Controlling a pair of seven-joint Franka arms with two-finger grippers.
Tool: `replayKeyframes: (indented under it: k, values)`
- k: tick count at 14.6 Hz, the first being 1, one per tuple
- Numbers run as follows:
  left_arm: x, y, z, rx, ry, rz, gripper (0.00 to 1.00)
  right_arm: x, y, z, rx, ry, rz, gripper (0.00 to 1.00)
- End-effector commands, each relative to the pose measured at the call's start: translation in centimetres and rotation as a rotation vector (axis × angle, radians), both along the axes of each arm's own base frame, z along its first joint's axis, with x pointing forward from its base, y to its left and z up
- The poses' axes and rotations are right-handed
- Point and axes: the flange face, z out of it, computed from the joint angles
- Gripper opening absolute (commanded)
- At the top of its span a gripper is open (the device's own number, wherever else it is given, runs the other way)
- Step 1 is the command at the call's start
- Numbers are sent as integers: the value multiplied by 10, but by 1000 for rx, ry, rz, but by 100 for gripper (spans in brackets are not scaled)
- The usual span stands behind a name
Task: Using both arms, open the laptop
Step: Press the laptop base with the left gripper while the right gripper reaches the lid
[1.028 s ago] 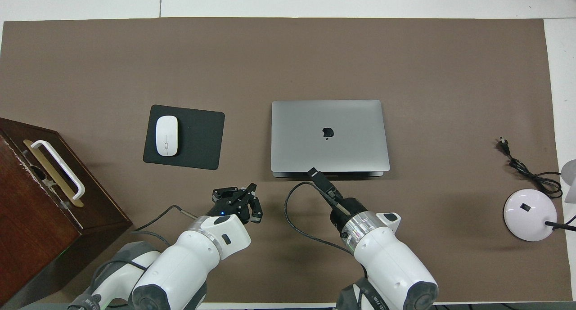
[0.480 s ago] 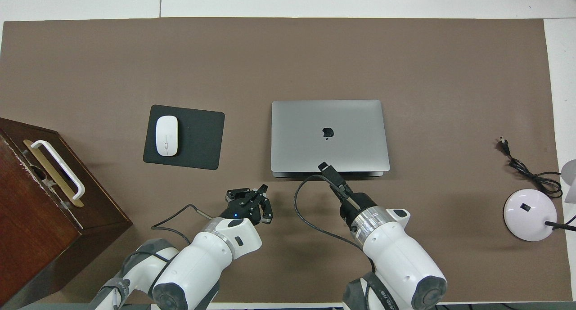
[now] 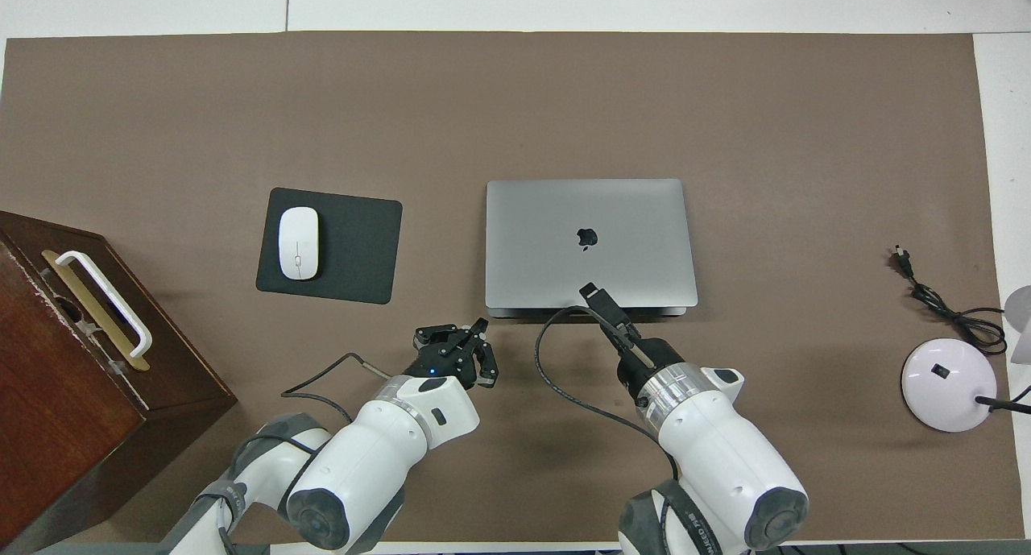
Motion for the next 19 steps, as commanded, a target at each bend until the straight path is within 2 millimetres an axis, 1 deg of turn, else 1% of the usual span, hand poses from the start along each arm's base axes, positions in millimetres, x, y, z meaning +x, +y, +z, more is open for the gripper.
replayKeyframes:
  k: [1,4,7,10,11,13,15,16,19]
  values:
    - [13,-9,-12,-2,-1,12,0,10,-3,1,-12,-10,-5,99]
    - [21,-14,-11,-9,-9,14,0,15,-1,-4,-19,-3,-7,99]
    - [29,-20,-19,-5,-5,14,0,23,3,-4,-17,-9,-10,99]
    - [38,-28,-26,-5,-5,14,0,33,9,-10,-22,-7,-10,99]
    - [40,-28,-27,-3,-6,13,0,35,10,-10,-21,-10,-11,99]
    - [43,-29,-28,-3,-9,14,0,45,6,-7,-20,-17,-24,99]
    - [50,-26,-30,3,-12,17,0,46,8,-6,-22,-7,-21,99]
    - [49,-27,-33,9,-11,7,0,45,9,-6,-20,-6,-22,99]
    - [55,-19,-35,25,-17,-5,0,45,9,-6,-19,-4,-24,99]
